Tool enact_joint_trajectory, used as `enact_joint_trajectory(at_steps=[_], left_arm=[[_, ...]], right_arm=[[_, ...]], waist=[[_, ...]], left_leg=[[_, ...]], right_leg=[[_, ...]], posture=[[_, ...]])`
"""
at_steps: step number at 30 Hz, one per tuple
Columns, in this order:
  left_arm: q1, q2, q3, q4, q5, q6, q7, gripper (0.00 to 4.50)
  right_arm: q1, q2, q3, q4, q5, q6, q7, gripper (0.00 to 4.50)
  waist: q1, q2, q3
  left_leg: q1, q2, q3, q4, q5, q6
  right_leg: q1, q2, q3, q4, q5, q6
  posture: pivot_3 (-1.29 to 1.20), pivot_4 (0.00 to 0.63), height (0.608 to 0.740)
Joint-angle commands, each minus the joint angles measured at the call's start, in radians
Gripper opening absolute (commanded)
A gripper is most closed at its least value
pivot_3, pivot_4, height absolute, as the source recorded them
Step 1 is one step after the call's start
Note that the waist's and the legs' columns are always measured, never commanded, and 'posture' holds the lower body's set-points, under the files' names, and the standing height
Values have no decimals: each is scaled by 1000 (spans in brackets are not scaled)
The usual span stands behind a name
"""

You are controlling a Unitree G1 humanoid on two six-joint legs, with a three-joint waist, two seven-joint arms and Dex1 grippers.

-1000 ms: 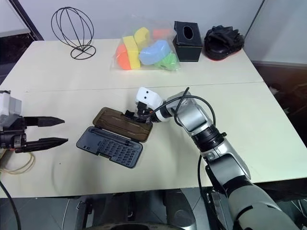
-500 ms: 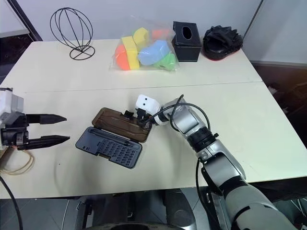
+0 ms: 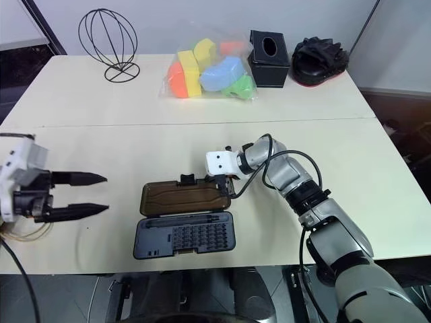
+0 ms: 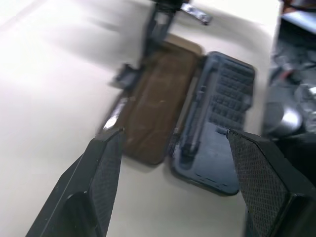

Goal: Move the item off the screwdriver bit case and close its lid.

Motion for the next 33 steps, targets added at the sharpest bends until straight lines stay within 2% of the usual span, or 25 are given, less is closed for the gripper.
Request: enact_joint_trajectory(at_steps=[1,4,8,14,19,26,33], left_arm=[[56,-55,7,-104,-79,48,58,3208],[157,-120,-39,-163,-49,28,105,2171],[230,-150,-116,-168,31,-38,130,35],[214,-197,-283,-63,166,-142,177,35],[146,-242,-361,19,230,-191,226,35],[119,-252,-391,99,258,-226,232,35],[140,-252,-376,101,247,-234,247,35]], right_arm=[[15,-9,-7,-1,-35,12,-14,11],[42,-17,-22,-41,-42,22,-45,0],[73,-30,-42,-84,-49,21,-73,0],[123,-55,-70,-165,-50,46,-105,0],[134,-57,-91,-201,-63,52,-150,0],[153,-88,-117,-340,-100,36,-223,0],[306,-158,-198,-696,-104,112,-270,0]], waist=[[0,0,0],[1,0,0],[3,0,-1],[7,0,-1],[6,0,-1],[5,0,-1],[20,0,-1]], left_leg=[[0,0,0,0,0,0],[1,0,0,1,0,0],[1,0,-1,1,0,0],[2,0,0,2,0,0],[2,0,0,2,0,0],[2,0,0,2,0,0],[1,0,0,2,0,0]], right_leg=[[0,0,0,0,0,0],[1,0,0,0,0,0],[1,0,0,0,0,-1],[3,0,0,0,-2,-3],[3,0,0,0,-1,-1],[3,0,0,0,0,-1],[3,0,1,0,0,0]], posture=[[0,150,737],[0,150,737],[0,150,737],[0,150,737],[0,150,737],[0,150,737],[0,150,737]])
